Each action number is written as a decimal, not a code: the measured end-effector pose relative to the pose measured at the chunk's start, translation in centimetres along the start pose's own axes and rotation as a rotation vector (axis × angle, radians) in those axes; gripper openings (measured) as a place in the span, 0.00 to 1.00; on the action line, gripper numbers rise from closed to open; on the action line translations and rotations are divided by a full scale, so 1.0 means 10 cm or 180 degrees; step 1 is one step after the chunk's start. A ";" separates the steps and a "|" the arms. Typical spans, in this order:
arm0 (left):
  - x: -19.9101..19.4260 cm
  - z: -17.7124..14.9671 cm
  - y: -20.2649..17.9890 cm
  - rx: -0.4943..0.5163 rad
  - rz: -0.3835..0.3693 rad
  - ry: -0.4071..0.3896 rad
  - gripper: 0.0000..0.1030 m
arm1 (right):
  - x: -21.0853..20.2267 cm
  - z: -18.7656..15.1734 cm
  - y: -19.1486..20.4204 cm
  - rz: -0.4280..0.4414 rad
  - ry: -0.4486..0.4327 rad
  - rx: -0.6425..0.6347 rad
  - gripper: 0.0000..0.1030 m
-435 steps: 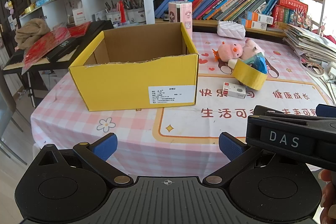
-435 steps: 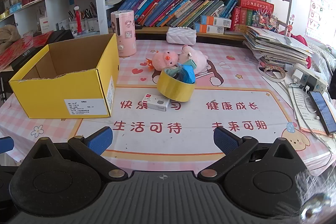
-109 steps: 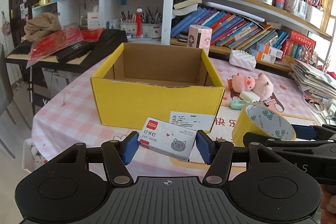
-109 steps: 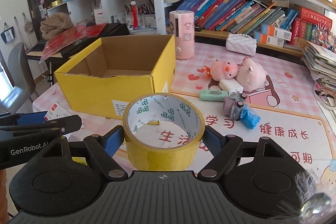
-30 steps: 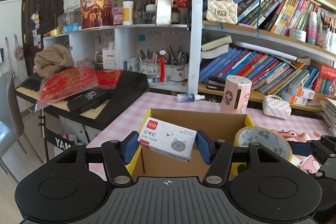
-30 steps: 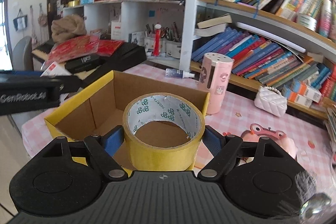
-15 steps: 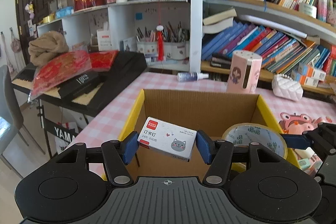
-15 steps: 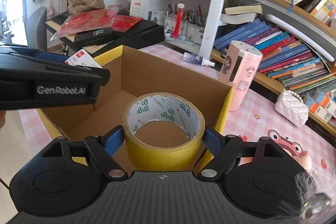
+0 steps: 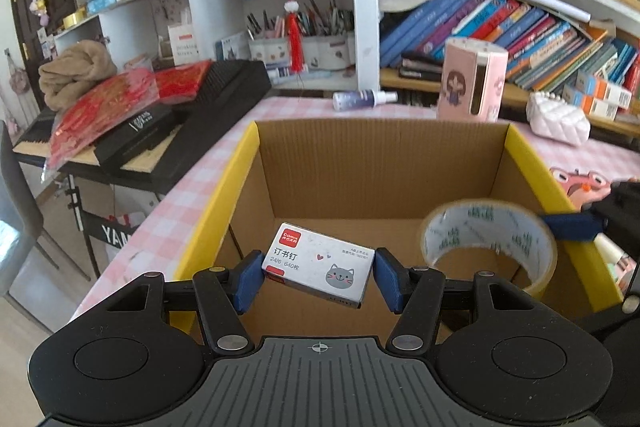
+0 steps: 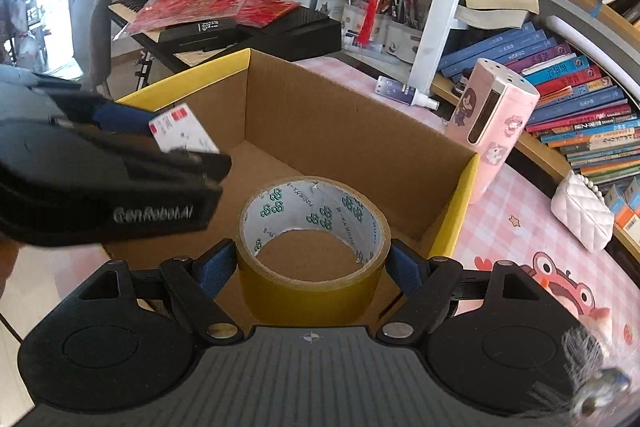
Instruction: Organize objects
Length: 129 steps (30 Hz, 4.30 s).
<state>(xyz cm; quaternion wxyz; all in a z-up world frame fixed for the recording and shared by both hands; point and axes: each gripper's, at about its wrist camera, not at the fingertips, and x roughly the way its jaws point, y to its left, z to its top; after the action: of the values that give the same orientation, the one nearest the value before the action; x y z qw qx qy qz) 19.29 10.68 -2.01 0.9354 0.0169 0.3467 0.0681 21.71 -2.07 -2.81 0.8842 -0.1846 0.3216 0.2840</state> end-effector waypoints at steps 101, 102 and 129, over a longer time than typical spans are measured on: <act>-1.62 -1.08 0.27 -0.0285 0.0115 -0.0347 0.97 | -1.48 -0.91 0.55 -0.0854 -0.0217 0.0833 0.98; -1.64 -1.10 0.28 -0.0287 0.0112 -0.0343 0.97 | -1.51 -0.93 0.57 -0.0862 -0.0220 0.0839 0.98; -1.78 -1.29 -0.13 0.0111 -0.0342 -0.0242 0.97 | -2.00 -1.52 0.59 -0.1232 -0.0050 0.1284 0.98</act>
<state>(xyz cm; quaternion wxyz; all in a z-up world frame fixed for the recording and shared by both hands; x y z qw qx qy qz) -2.30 6.75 -0.37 0.9497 0.0172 0.3124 0.0111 -1.57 -12.92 -1.20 0.9434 -0.0606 0.3234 0.0414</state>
